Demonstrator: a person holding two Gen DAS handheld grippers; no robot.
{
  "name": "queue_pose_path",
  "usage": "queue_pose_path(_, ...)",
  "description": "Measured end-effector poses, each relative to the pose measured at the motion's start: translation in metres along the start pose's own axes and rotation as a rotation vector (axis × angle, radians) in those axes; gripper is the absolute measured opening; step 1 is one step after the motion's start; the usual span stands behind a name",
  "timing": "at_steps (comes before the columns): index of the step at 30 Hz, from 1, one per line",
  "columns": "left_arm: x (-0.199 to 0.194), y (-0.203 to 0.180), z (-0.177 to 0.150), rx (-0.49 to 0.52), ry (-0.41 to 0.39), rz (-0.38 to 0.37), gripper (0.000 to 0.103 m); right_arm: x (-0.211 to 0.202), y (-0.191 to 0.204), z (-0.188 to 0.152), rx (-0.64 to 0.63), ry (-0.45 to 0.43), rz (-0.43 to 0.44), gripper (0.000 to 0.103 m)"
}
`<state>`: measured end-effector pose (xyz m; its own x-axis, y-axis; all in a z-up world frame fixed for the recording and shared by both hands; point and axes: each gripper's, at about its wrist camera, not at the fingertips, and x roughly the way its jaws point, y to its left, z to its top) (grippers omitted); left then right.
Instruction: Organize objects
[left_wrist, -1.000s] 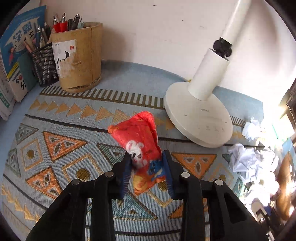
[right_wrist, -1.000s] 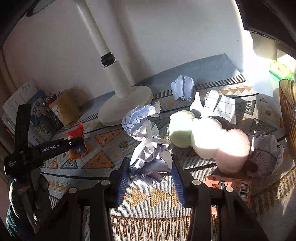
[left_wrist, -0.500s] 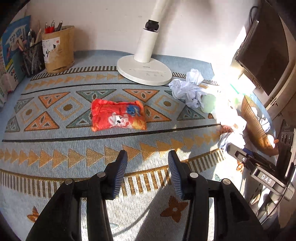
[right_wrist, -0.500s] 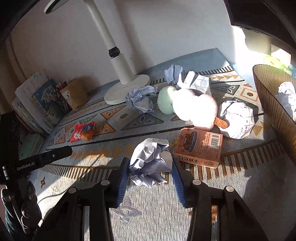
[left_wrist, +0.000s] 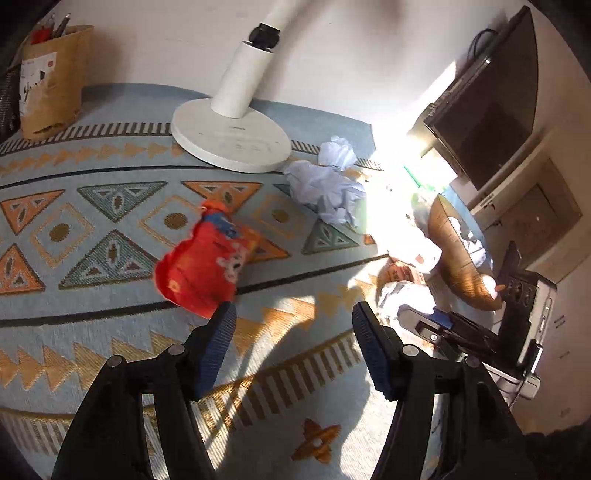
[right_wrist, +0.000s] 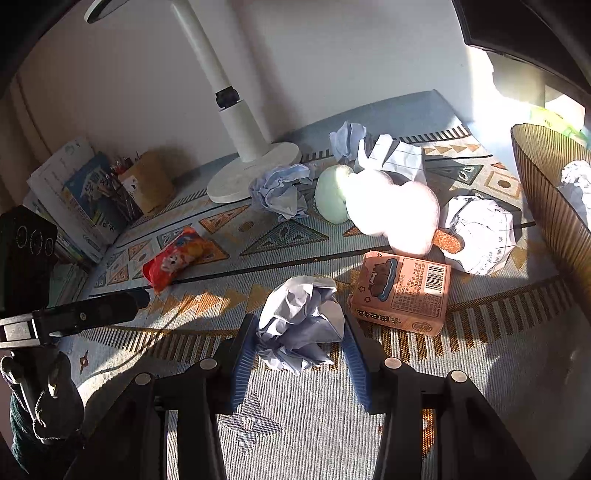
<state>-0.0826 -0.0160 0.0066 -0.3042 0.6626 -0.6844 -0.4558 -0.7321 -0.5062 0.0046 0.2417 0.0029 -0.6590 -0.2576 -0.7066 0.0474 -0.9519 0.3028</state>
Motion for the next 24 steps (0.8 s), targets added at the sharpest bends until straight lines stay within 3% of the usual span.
queue_pose_path(1, -0.002, -0.015, -0.008, 0.046, 0.017, -0.02, 0.062, 0.0, 0.0, 0.0, 0.001, -0.002, 0.002, 0.044)
queue_pose_path(2, -0.006, -0.028, -0.015, 0.098, 0.013, 0.01, 0.062, -0.001, 0.0, 0.0, 0.001, -0.004, 0.004, 0.044)
queue_pose_path(4, -0.013, -0.042, -0.017, 0.164, -0.036, 0.174, 0.063, -0.001, 0.001, 0.0, -0.005, -0.008, 0.001, 0.044)
queue_pose_path(6, -0.021, -0.036, -0.008, 0.144, -0.102, 0.299, 0.063, -0.002, 0.004, -0.001, -0.017, -0.013, -0.004, 0.044)
queue_pose_path(9, -0.007, -0.01, 0.014, 0.097, -0.106, 0.384, 0.063, -0.004, 0.006, -0.001, -0.027, -0.021, -0.005, 0.044)
queue_pose_path(12, 0.028, 0.008, 0.026, 0.117, -0.008, 0.422, 0.063, -0.004, 0.006, -0.001, -0.022, -0.022, 0.0, 0.044)
queue_pose_path(15, 0.038, 0.009, 0.026, 0.145, -0.019, 0.457, 0.063, -0.003, 0.006, -0.001, -0.02, -0.02, -0.002, 0.045)
queue_pose_path(16, 0.036, 0.008, 0.025, 0.136, -0.029, 0.458, 0.06, -0.003, 0.006, -0.001, -0.021, -0.02, -0.004, 0.045)
queue_pose_path(19, 0.024, 0.004, 0.018, 0.11, -0.054, 0.452, 0.03, -0.005, 0.007, -0.002, -0.028, -0.029, -0.003, 0.045)
queue_pose_path(24, -0.003, -0.024, -0.016, 0.035, -0.098, 0.439, 0.019, -0.01, 0.012, -0.004, -0.049, -0.05, -0.005, 0.045)
